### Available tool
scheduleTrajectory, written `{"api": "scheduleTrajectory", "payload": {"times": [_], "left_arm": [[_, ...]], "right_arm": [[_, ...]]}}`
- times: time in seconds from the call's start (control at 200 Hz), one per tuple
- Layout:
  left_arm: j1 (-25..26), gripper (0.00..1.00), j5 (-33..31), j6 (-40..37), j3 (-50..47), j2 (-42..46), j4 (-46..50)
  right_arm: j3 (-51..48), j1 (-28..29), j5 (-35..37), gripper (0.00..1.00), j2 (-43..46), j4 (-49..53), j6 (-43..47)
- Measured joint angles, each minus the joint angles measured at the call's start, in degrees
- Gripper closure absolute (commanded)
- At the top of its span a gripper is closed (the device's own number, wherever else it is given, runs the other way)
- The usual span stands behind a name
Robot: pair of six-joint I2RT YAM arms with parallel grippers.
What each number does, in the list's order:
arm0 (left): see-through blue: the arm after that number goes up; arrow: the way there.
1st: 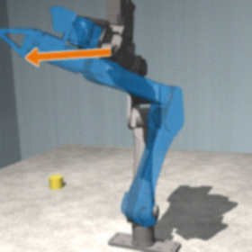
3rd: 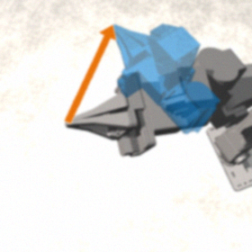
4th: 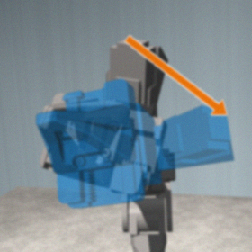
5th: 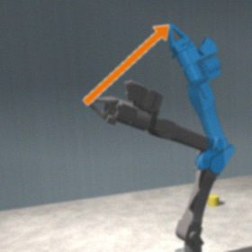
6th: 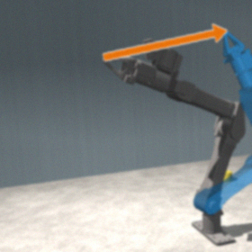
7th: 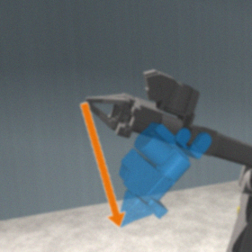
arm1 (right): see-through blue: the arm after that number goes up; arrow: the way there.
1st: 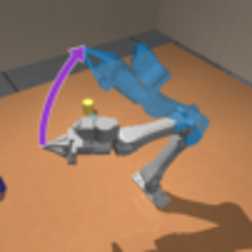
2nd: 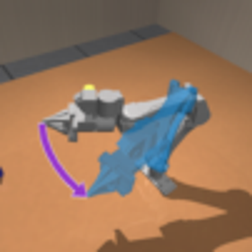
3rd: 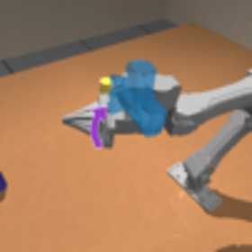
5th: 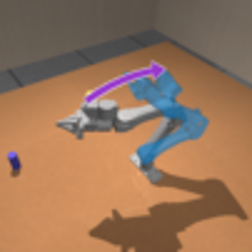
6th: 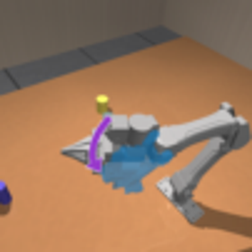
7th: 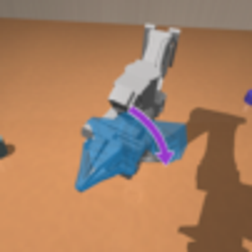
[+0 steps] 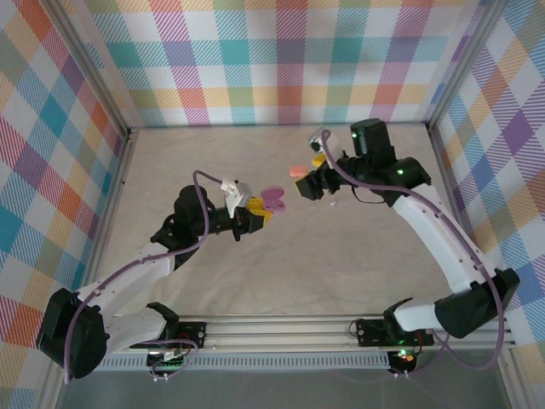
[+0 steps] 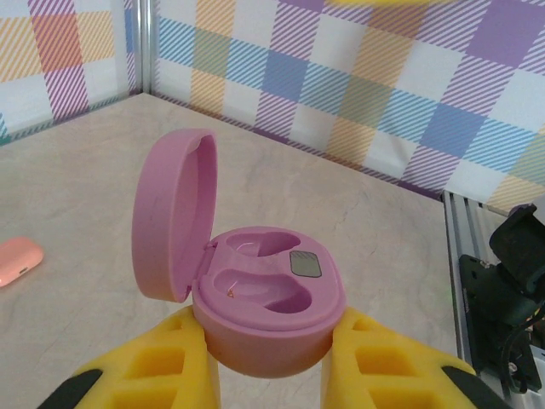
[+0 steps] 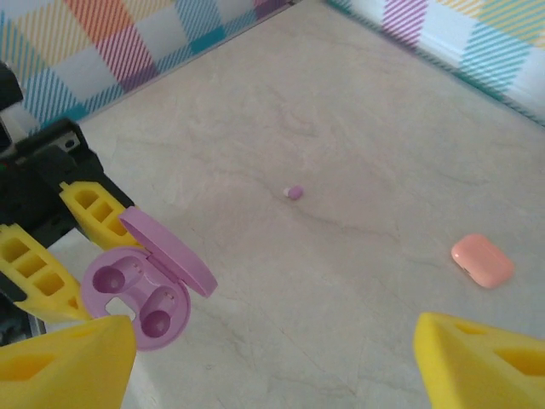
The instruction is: Insert wireless bluetooth earbuds into charging case
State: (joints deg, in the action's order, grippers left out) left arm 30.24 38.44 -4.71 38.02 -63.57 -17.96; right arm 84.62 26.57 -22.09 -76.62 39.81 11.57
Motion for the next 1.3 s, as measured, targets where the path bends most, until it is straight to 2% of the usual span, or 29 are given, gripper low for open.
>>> {"api": "scheduleTrajectory", "payload": {"times": [0.065,0.255,0.4,0.53,0.75,0.99,1.3], "left_arm": [[0.0,0.81,-0.39,0.0,-0.17,0.0,0.02],[0.0,0.81,-1.07,-0.02,-0.33,0.0,-0.04],[0.0,0.81,-1.53,-0.02,-0.33,0.0,-0.02],[0.0,0.81,-1.68,-0.02,-0.35,0.0,-0.02],[0.0,0.8,-1.7,-0.02,-0.37,0.0,-0.02],[0.0,0.8,-1.66,-0.02,-0.37,-0.61,-0.09],[0.0,0.8,-1.66,-0.52,-0.37,-1.62,0.0]], "right_arm": [[-0.7,-1.75,0.15,0.15,1.31,-0.15,-3.87],[-1.7,-8.48,3.26,0.27,-0.76,1.44,-17.38],[-2.29,-13.2,6.29,0.34,-9.46,4.24,-25.55],[-2.54,-14.69,8.9,0.41,-19.08,6.21,-29.55],[-1.25,-14.95,11.41,0.5,-31.19,7.13,-31.98],[0.15,-14.95,14.82,0.57,-35.36,5.35,-31.74],[3.15,-14.95,16.31,0.6,-40.85,4.11,-31.17]]}}
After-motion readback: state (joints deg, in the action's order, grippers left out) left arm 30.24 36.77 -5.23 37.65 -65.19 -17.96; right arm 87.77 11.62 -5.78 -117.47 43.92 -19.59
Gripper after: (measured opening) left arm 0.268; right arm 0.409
